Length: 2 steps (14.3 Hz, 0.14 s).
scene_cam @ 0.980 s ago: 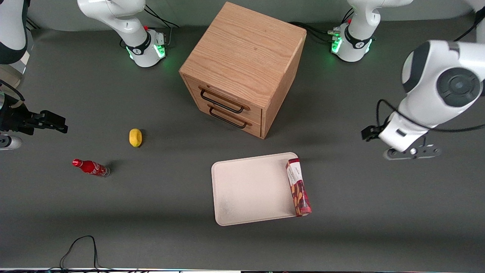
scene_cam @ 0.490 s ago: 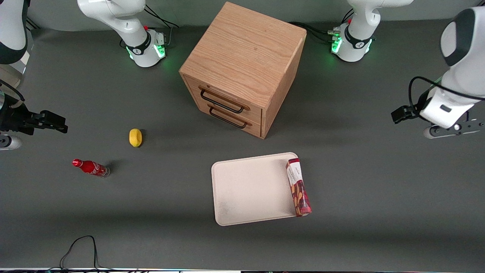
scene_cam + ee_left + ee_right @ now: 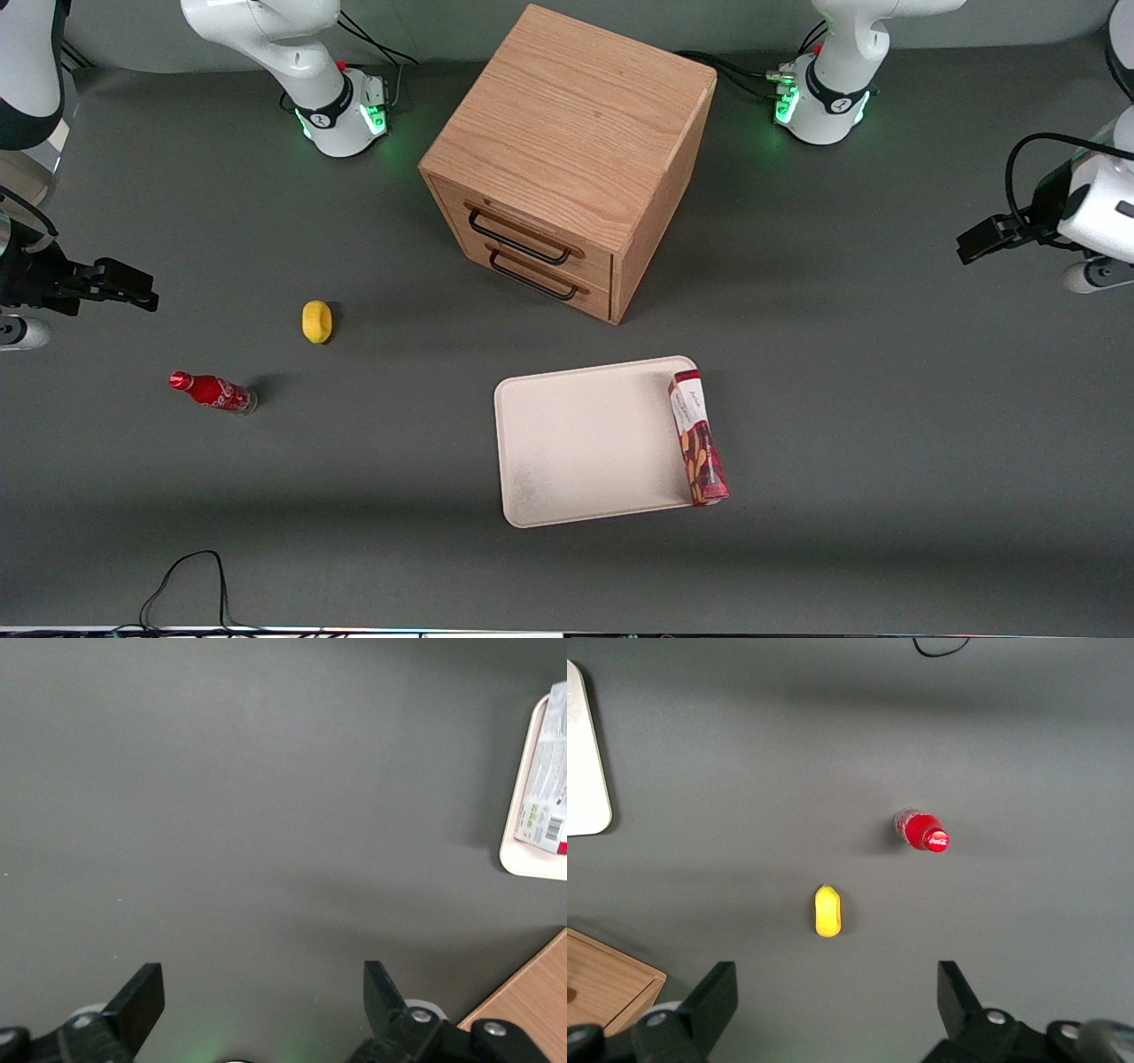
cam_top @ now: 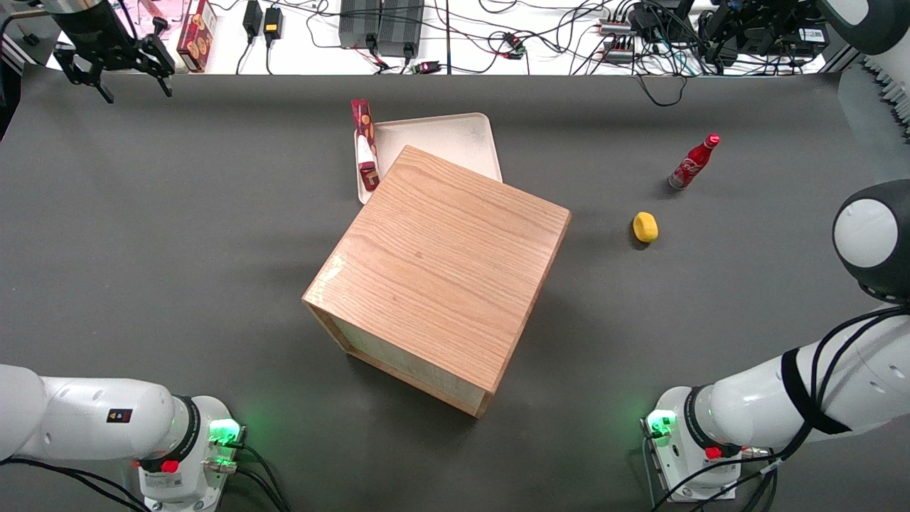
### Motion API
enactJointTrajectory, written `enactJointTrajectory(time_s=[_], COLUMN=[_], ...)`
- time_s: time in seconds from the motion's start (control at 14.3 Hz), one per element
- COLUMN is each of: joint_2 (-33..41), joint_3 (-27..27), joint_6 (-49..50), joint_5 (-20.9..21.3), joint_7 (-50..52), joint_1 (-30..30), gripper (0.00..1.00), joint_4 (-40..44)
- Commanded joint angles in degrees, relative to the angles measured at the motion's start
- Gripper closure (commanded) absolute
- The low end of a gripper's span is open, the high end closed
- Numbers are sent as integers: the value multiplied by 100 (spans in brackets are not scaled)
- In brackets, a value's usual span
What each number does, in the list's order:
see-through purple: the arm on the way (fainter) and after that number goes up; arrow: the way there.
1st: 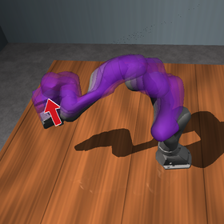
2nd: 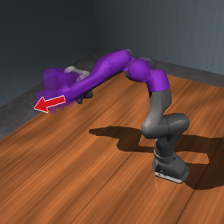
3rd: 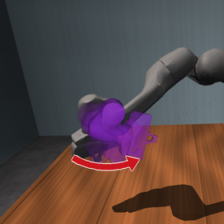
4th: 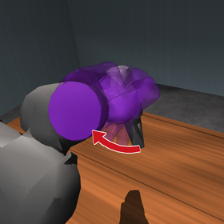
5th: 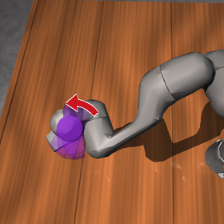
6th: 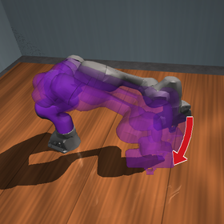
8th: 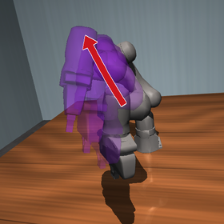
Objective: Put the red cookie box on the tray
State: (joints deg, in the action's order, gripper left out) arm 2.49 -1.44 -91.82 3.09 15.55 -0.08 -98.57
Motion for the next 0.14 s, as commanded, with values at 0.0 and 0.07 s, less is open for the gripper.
enactJointTrajectory(time_s=[0.0,0.07], joint_2=[-187,-187], joint_3=[-382,-374], joint_6=[191,200], joint_5=[-46,-37], joint_7=[-8,-17], joint_1=[-422,-370], gripper=[0,0], joint_4=[347,356])
